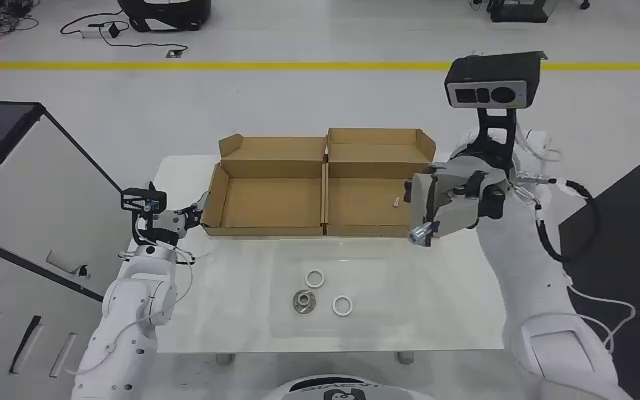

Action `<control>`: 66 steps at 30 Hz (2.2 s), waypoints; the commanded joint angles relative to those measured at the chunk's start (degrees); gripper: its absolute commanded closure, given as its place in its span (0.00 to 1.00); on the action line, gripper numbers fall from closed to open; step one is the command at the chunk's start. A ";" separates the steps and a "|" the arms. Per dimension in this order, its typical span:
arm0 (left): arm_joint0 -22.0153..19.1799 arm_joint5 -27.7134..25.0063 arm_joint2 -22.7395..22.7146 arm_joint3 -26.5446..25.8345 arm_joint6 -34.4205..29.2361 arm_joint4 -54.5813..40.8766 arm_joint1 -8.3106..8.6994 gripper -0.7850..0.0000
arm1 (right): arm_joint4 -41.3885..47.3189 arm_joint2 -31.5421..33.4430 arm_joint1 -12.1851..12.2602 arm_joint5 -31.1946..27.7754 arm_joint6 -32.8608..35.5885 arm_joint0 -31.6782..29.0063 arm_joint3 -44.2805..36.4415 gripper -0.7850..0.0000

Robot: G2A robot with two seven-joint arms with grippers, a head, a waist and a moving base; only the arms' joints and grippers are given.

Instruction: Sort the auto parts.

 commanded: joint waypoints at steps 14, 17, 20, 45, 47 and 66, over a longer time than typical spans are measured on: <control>0.00 0.00 0.00 0.00 0.00 0.00 0.00 0.00 | 2.04 0.46 -0.77 0.53 0.54 -0.46 -0.11 1.00; 0.00 0.00 0.00 0.00 0.00 0.00 0.00 0.00 | 2.04 0.46 -0.77 0.53 0.54 -0.46 -0.11 1.00; 0.00 0.00 0.00 0.00 0.00 0.00 0.00 0.00 | 2.04 0.46 -0.77 0.53 0.54 -0.46 -0.11 1.00; 0.00 0.00 0.00 0.00 0.00 0.00 0.00 0.00 | 4.65 1.37 -0.80 0.61 -1.82 -2.20 -1.95 1.00; 0.00 0.00 0.00 0.00 0.00 0.00 0.00 0.00 | 5.68 2.02 -0.76 0.58 -1.30 -2.66 -1.94 1.00; 0.00 0.00 0.00 0.00 0.00 0.00 0.00 0.00 | 7.88 4.15 -0.66 0.13 0.11 -4.40 -2.12 1.00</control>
